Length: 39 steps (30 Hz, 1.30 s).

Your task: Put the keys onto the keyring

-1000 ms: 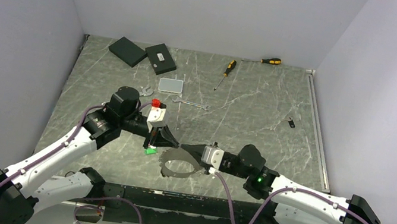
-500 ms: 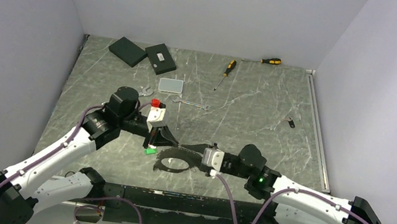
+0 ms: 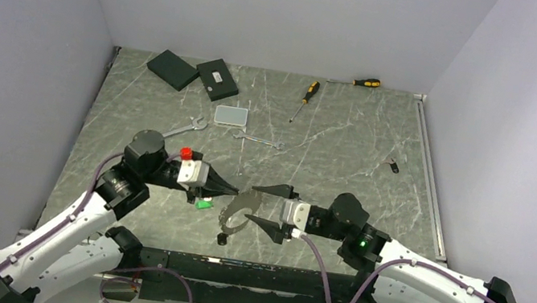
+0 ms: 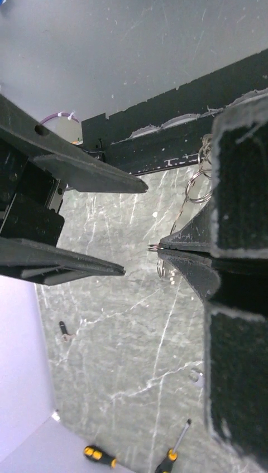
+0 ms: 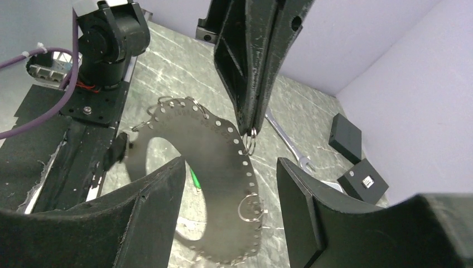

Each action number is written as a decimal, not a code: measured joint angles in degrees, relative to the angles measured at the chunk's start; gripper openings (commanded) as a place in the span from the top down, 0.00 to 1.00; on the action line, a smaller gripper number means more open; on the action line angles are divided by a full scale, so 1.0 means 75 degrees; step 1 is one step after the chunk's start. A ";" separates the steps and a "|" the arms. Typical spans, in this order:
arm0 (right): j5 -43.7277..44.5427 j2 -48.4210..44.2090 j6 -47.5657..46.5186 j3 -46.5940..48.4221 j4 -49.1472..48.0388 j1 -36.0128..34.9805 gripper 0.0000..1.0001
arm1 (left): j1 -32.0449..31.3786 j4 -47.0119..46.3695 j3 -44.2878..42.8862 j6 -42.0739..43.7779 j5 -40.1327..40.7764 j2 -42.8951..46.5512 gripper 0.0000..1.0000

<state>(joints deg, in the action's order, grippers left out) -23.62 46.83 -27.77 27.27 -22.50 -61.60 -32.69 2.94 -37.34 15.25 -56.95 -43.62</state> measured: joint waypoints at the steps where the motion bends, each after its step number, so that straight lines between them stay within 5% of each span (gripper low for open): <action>1: 0.0000 0.0000 0.0000 0.0000 0.0000 0.0009 0.36 | 0.0000 -0.0213 0.0125 -0.0020 -0.0038 0.0082 1.00; 11: -0.0207 0.0213 0.0050 0.0367 0.0172 0.0061 0.38 | 0.0000 -0.3150 0.1769 -0.0408 -0.0356 0.1166 1.00; 22: -0.0758 0.0560 0.0032 0.0790 0.0490 0.0061 0.45 | 0.0000 -0.5149 0.2127 -0.0484 -0.0691 0.1274 1.00; 39: -0.1195 0.0347 0.0271 0.0965 0.0055 0.0061 0.62 | 0.0020 -0.9955 0.2591 -0.2661 -0.0796 -0.0221 1.00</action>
<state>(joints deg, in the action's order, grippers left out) -32.58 49.43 -25.74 34.50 -22.09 -61.14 -32.53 -71.72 -17.91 -4.71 -62.92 -45.28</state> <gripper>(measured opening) 0.390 0.009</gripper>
